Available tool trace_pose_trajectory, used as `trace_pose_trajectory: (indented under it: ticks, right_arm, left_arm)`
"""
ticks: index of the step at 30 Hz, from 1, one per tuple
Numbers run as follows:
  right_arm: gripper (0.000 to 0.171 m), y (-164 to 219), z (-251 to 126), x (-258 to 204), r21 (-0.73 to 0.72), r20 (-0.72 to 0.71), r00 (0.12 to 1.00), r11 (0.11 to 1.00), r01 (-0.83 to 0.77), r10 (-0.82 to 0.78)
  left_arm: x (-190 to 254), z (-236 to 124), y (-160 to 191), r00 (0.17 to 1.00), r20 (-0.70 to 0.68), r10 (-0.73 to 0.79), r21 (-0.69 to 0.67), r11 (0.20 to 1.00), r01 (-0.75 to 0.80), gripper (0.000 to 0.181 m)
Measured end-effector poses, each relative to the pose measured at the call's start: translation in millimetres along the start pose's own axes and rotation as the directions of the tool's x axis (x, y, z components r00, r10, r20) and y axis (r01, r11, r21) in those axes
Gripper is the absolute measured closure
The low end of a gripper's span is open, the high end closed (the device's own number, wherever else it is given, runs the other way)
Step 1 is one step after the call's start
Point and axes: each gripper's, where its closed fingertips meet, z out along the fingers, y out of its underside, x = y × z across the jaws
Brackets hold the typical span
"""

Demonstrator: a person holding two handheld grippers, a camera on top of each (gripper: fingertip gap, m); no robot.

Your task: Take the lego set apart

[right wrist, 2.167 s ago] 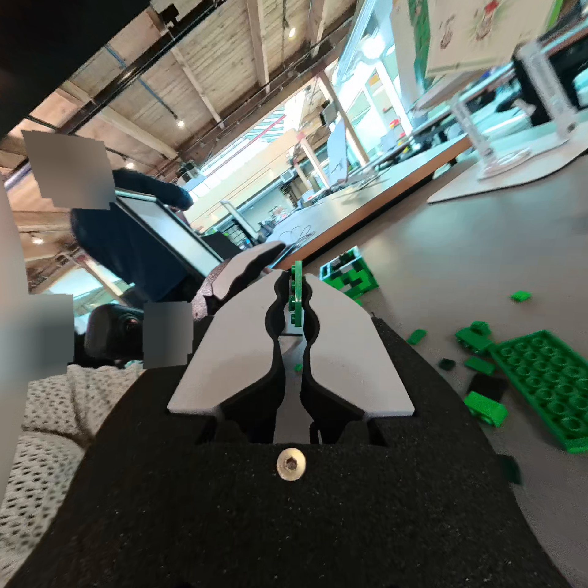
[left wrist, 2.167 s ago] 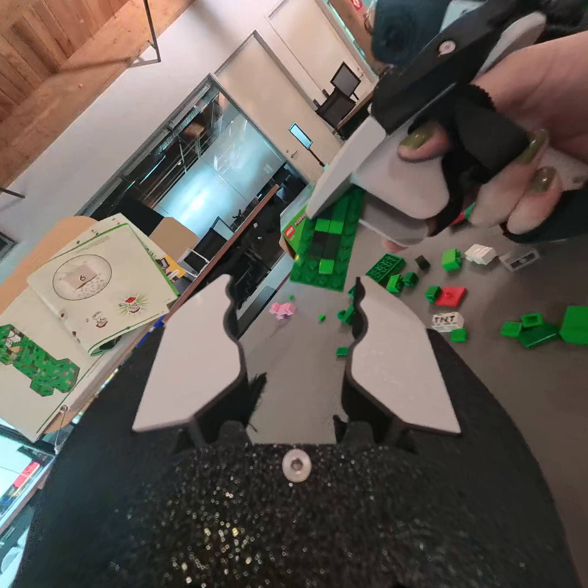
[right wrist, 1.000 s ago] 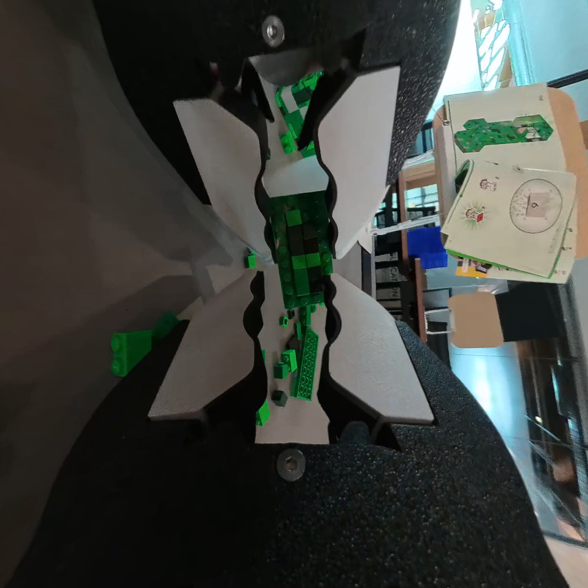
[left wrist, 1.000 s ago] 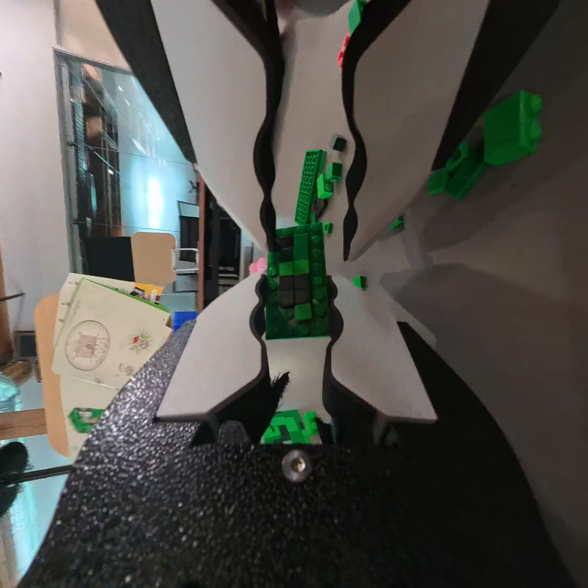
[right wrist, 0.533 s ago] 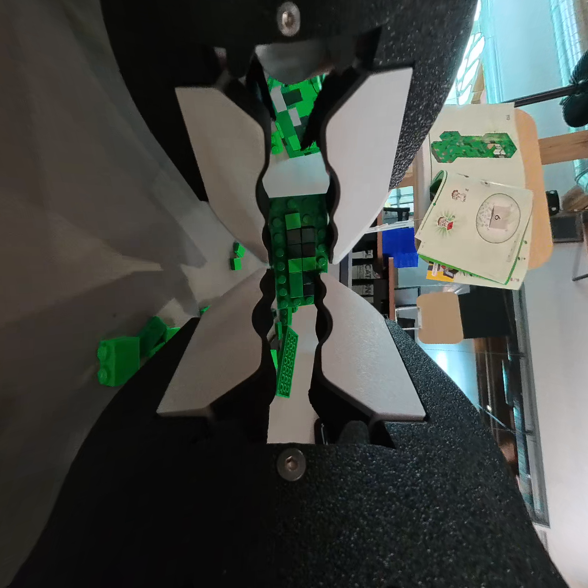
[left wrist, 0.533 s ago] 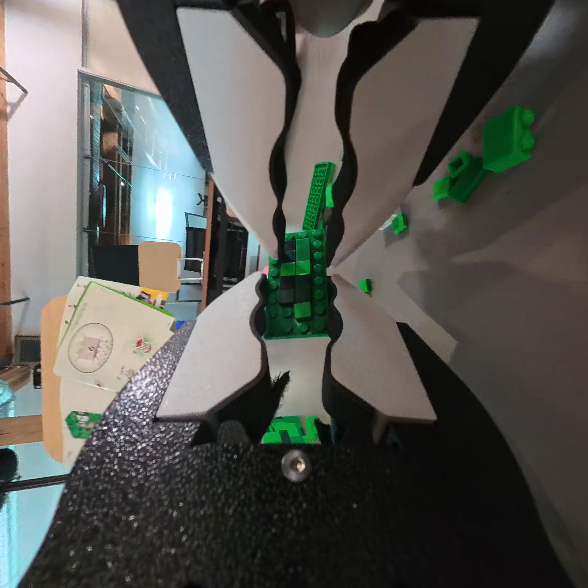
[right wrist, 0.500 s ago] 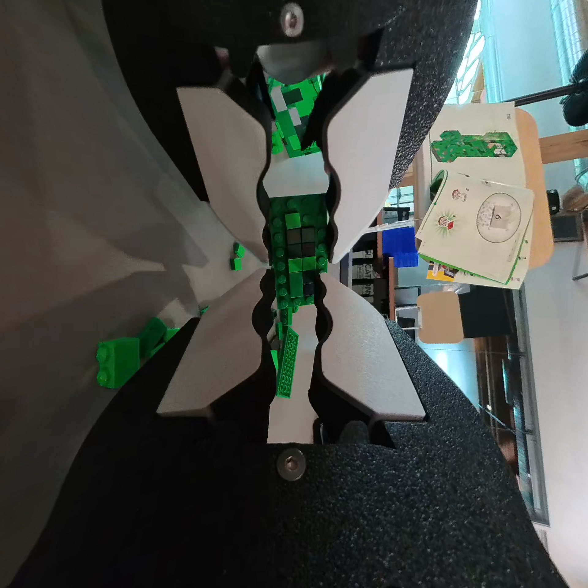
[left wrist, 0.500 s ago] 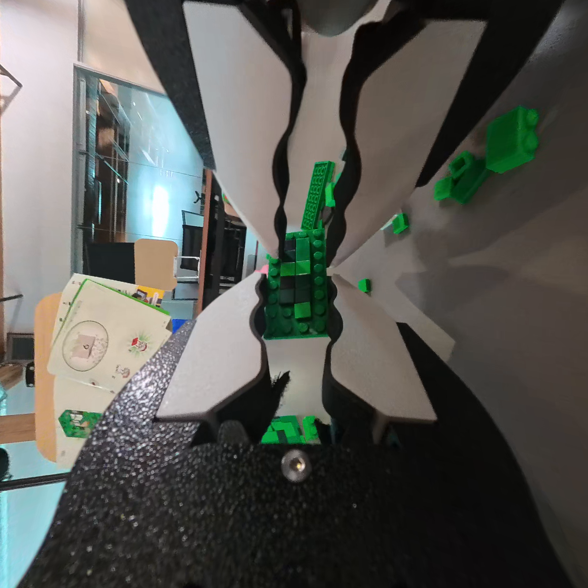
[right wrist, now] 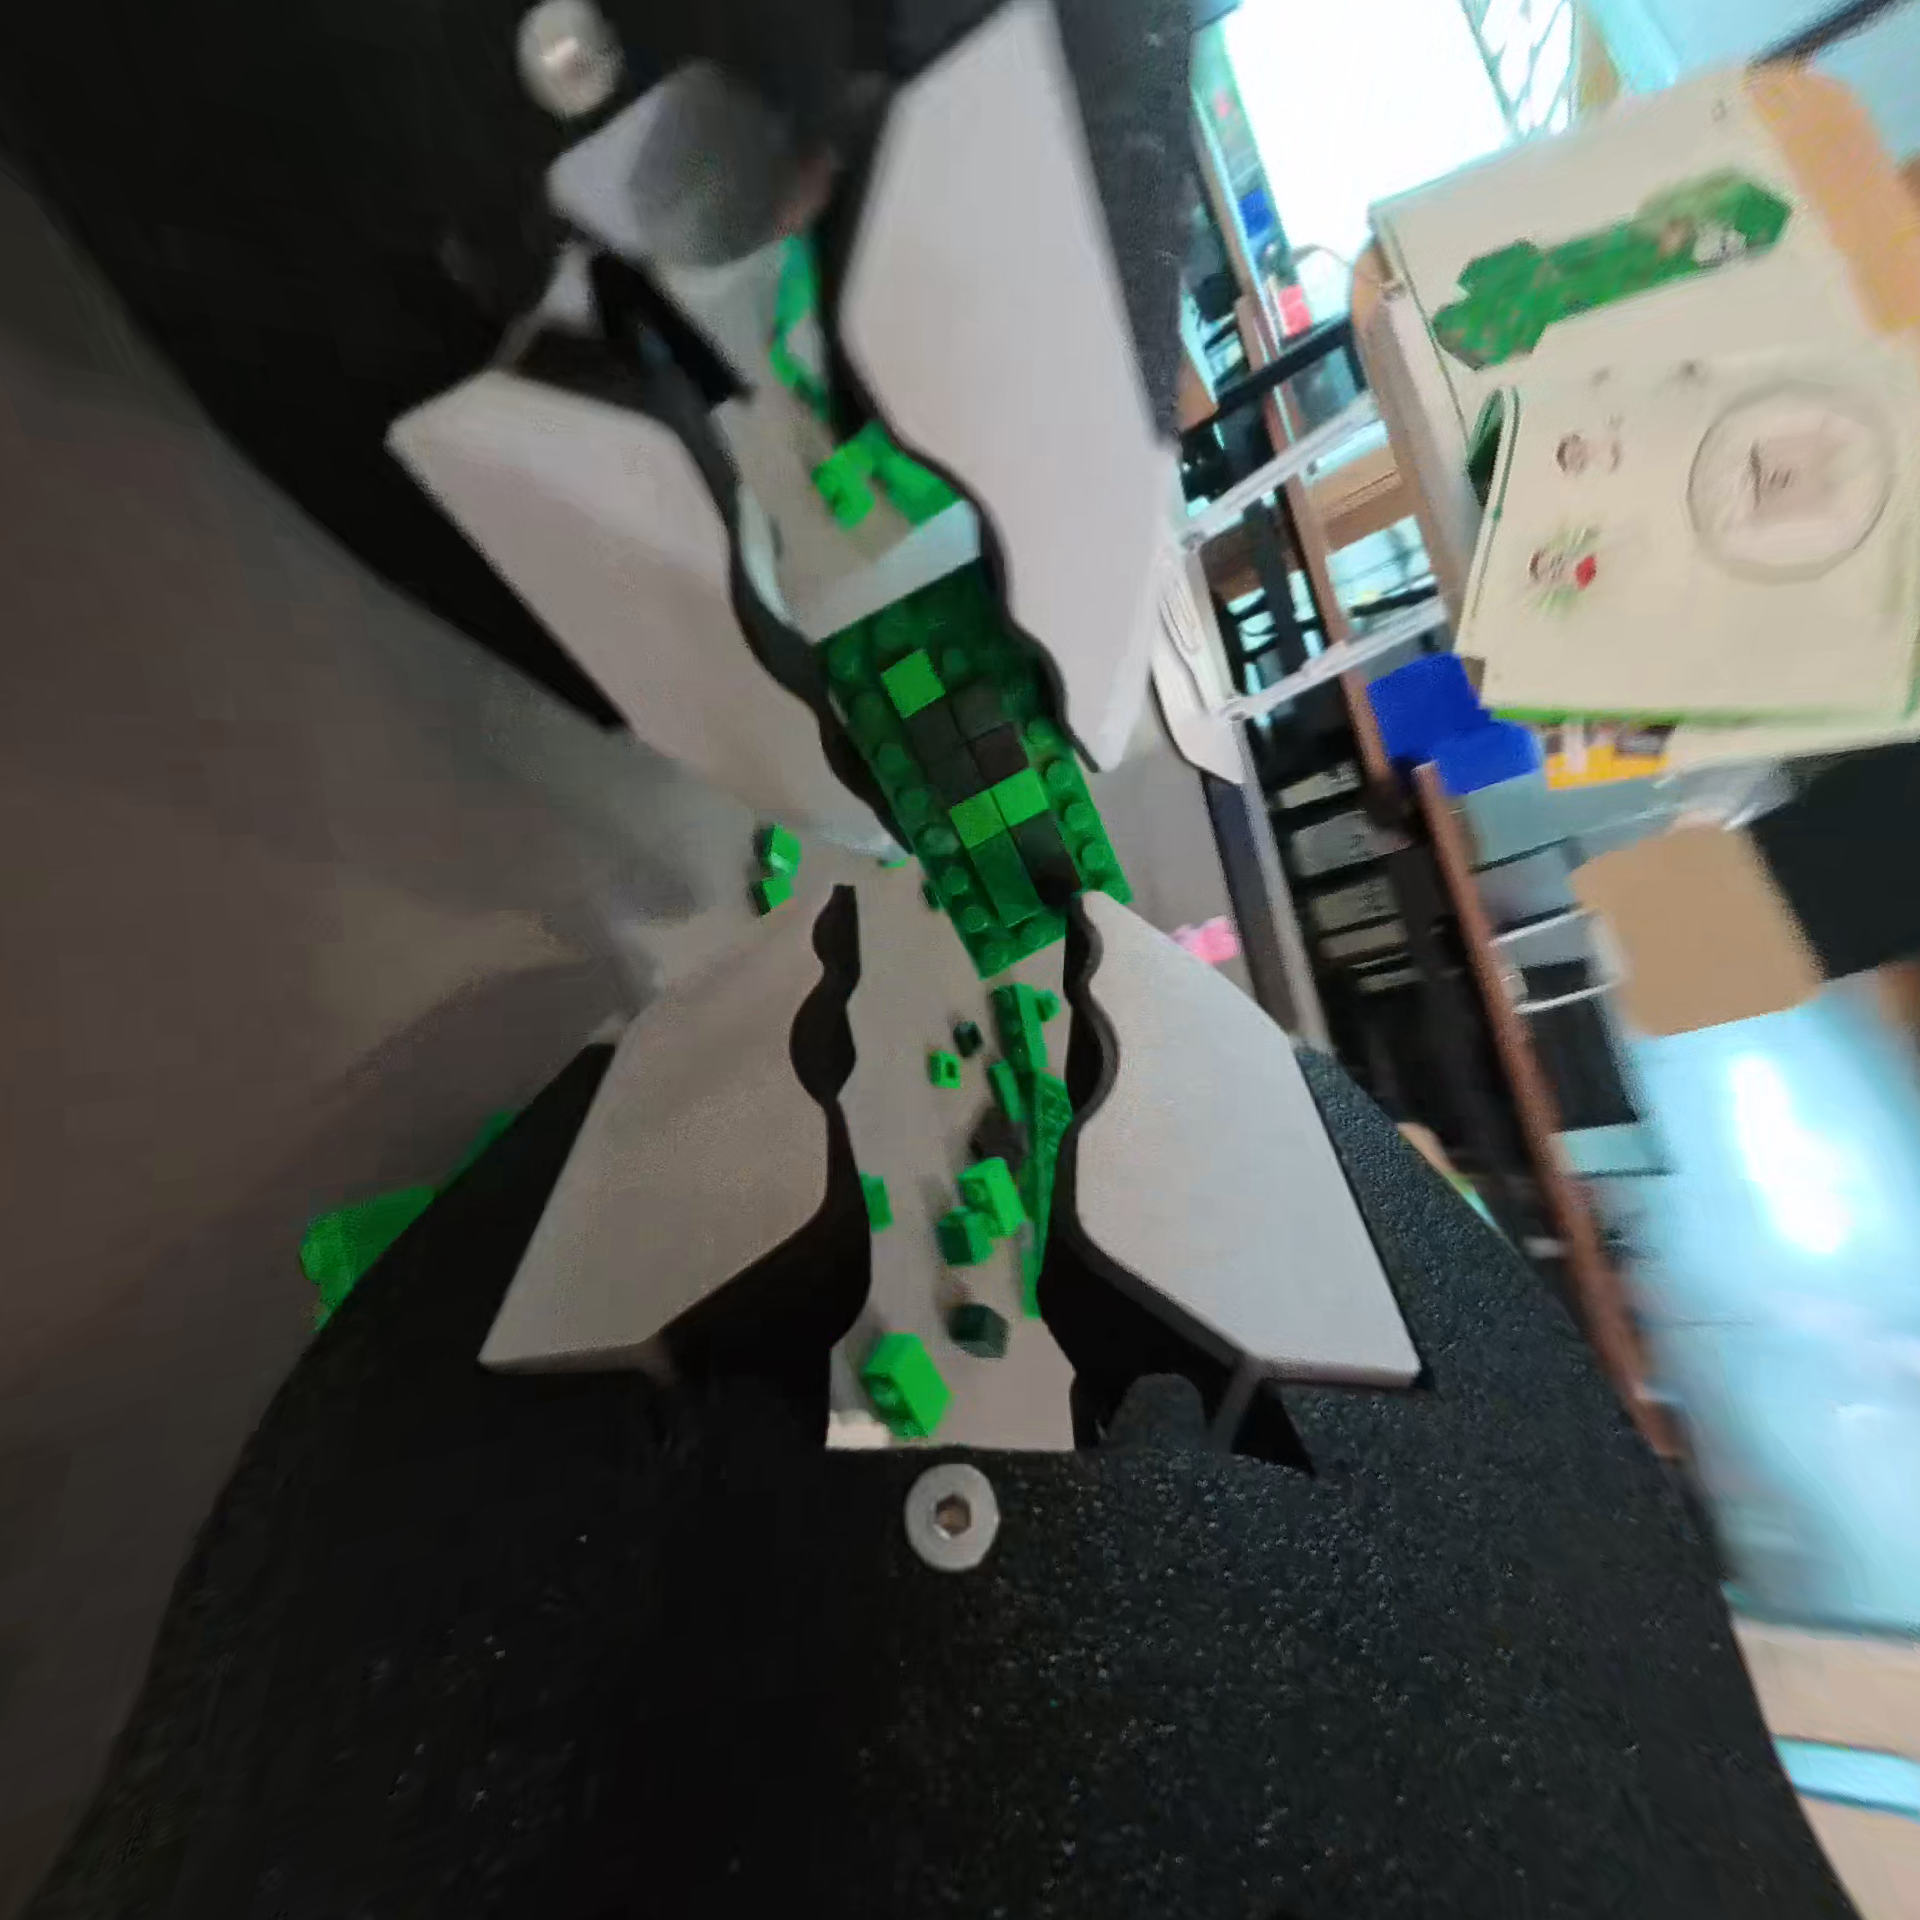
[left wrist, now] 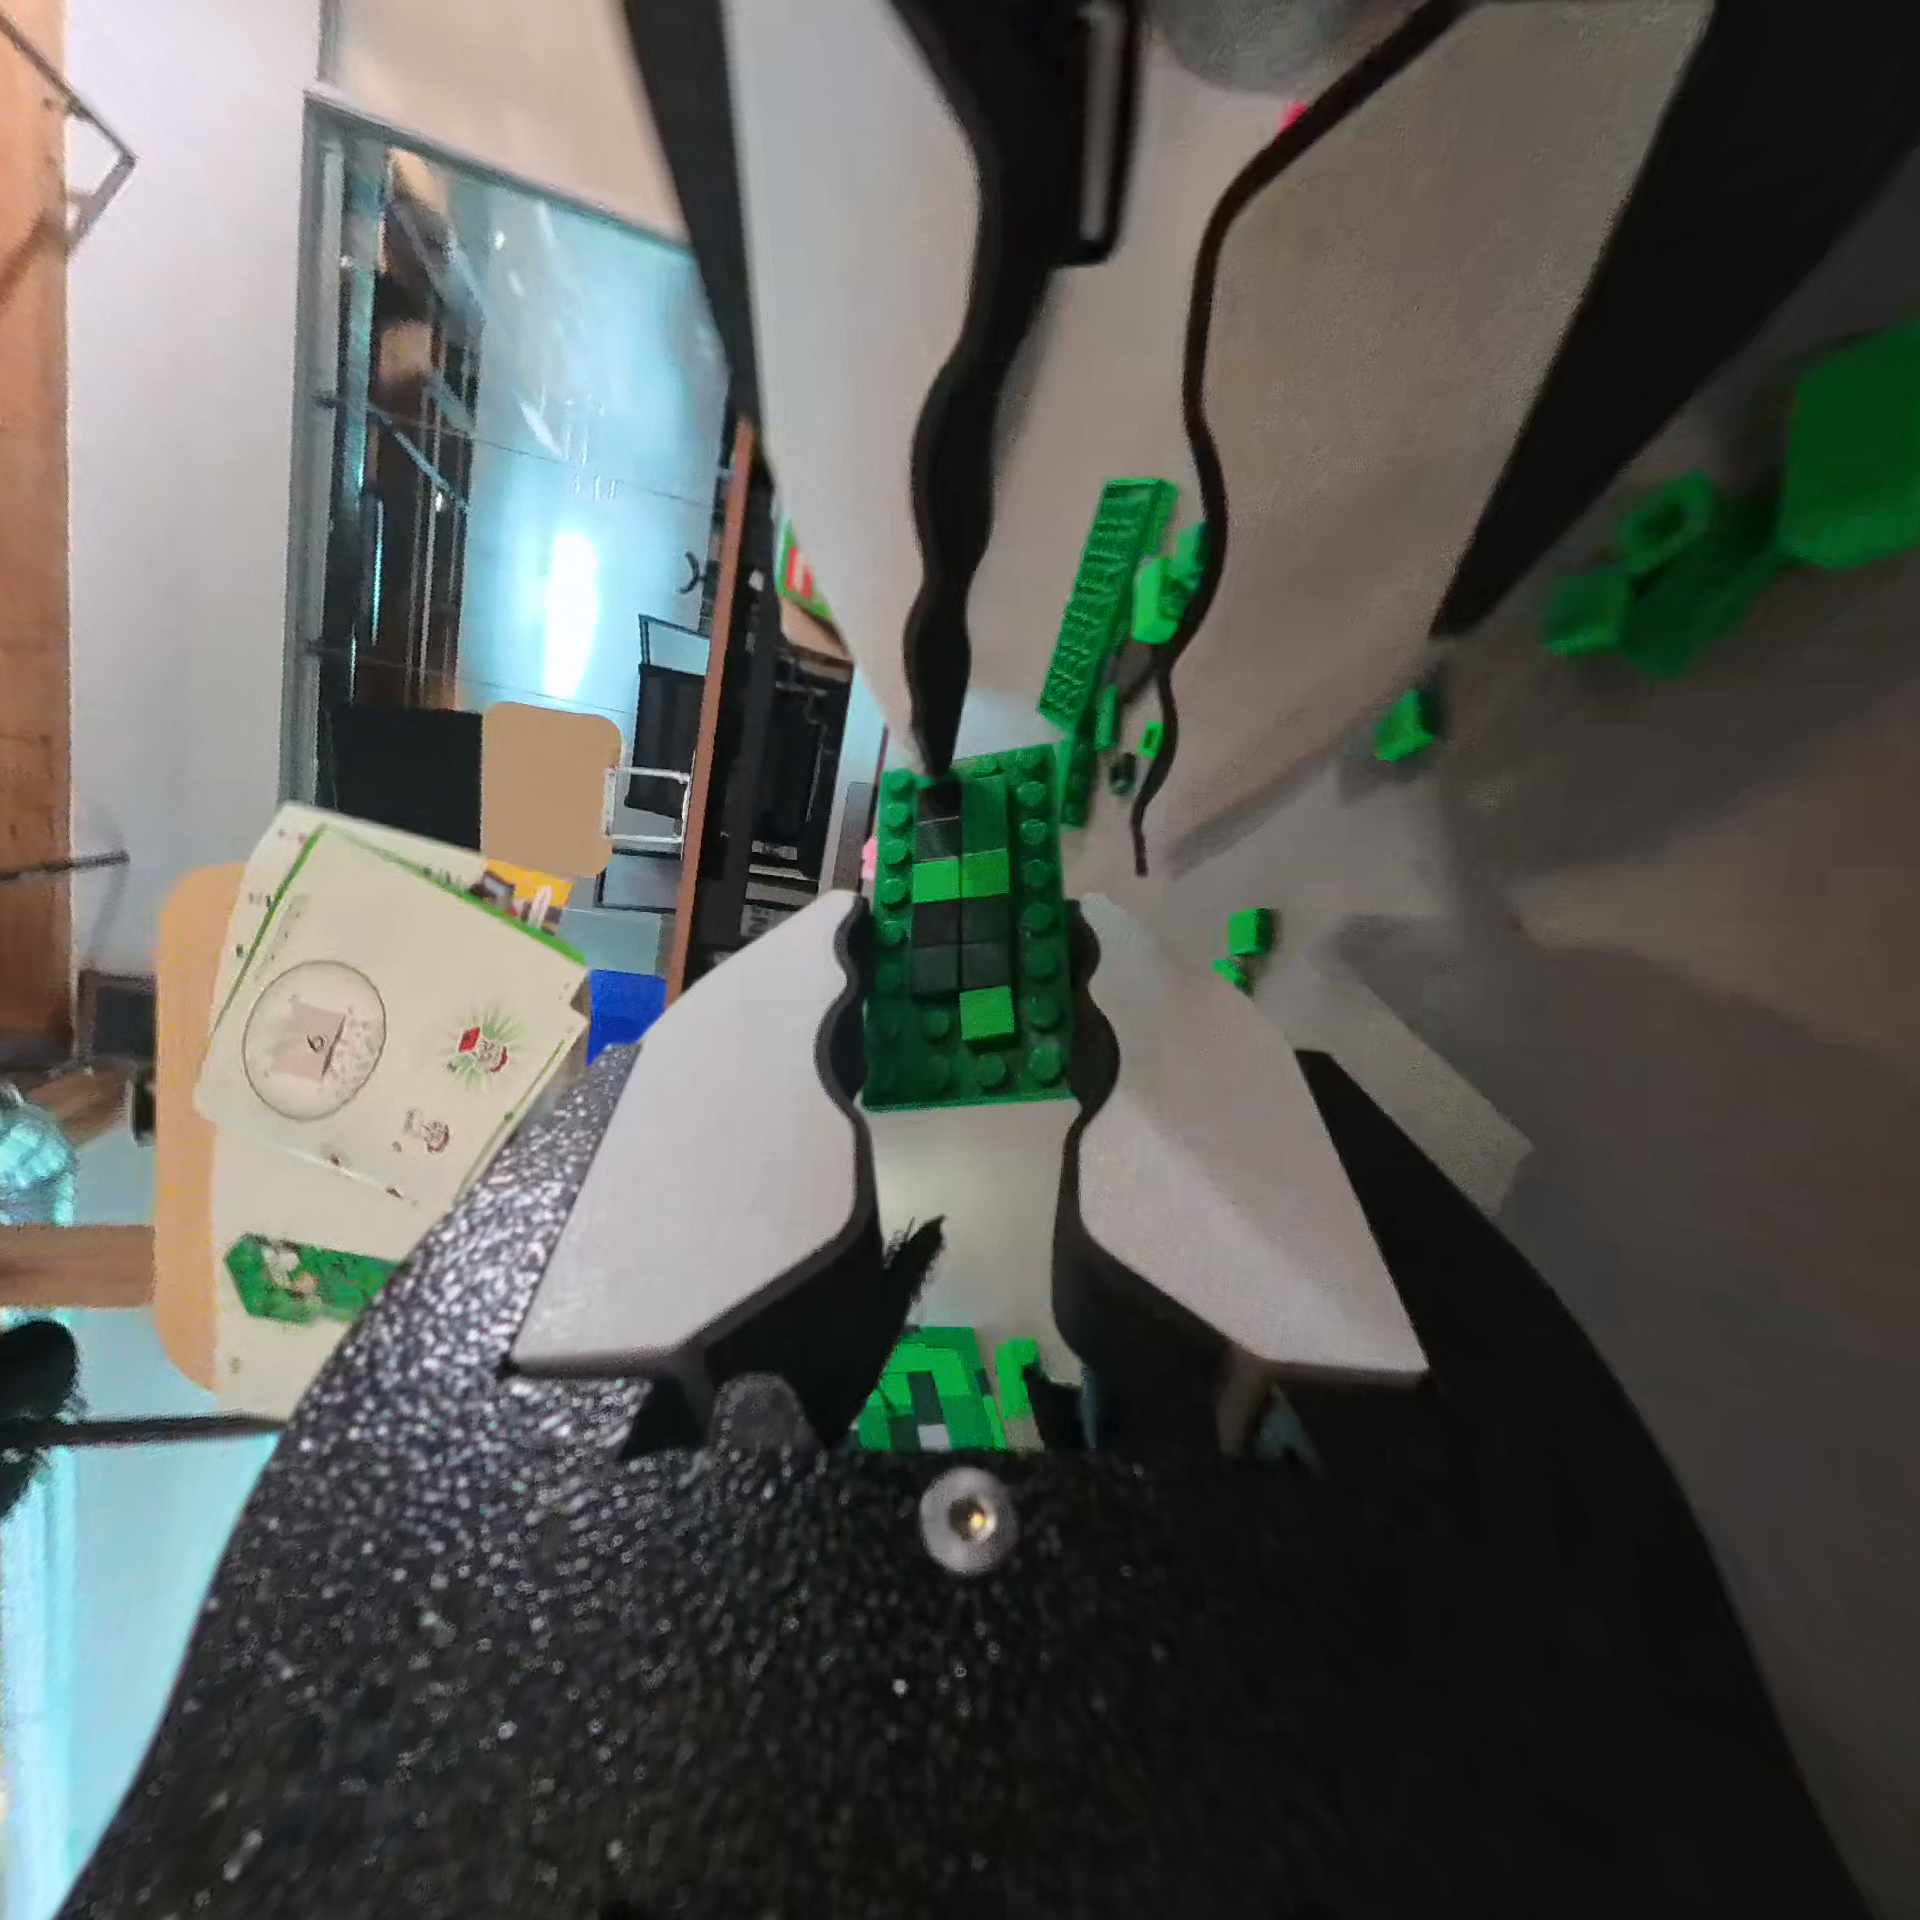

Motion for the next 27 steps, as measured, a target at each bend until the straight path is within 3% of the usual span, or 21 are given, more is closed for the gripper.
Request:
trace_pose_trajectory:
  ticks: [4,9,18,24,27]
  right_arm:
    - [0.134,-20.6,-10.3,16.8,0.167,0.067,0.94,0.925,-0.342,0.335]
    - [0.132,-24.6,-13.8,20.1,0.208,0.08,0.928,0.905,-0.371,0.363]
    - [0.129,-21.9,-11.9,14.7,0.168,-0.019,0.993,0.98,-0.109,0.114]
    - [0.125,-5.6,-2.4,-4.6,0.057,0.008,0.988,0.987,0.153,-0.154]
    - [0.142,-3.4,-2.7,-1.1,0.019,-0.046,0.954,0.954,0.298,-0.297]
  left_arm:
    - [-17.5,-5.8,-5.1,0.993,0.089,-0.082,0.069,0.995,0.076,0.147]
    - [-19.9,-7.7,-7.5,0.99,0.092,-0.107,0.108,0.989,0.097,0.147]
    - [-9.0,-5.4,-7.3,0.998,0.032,-0.062,0.1,0.993,0.058,0.147]
    - [9.3,-7.9,-10.8,0.995,-0.096,-0.038,0.14,0.989,0.052,0.147]
    - [13.5,-9.3,-13.6,0.99,-0.132,-0.052,0.157,0.985,0.072,0.147]
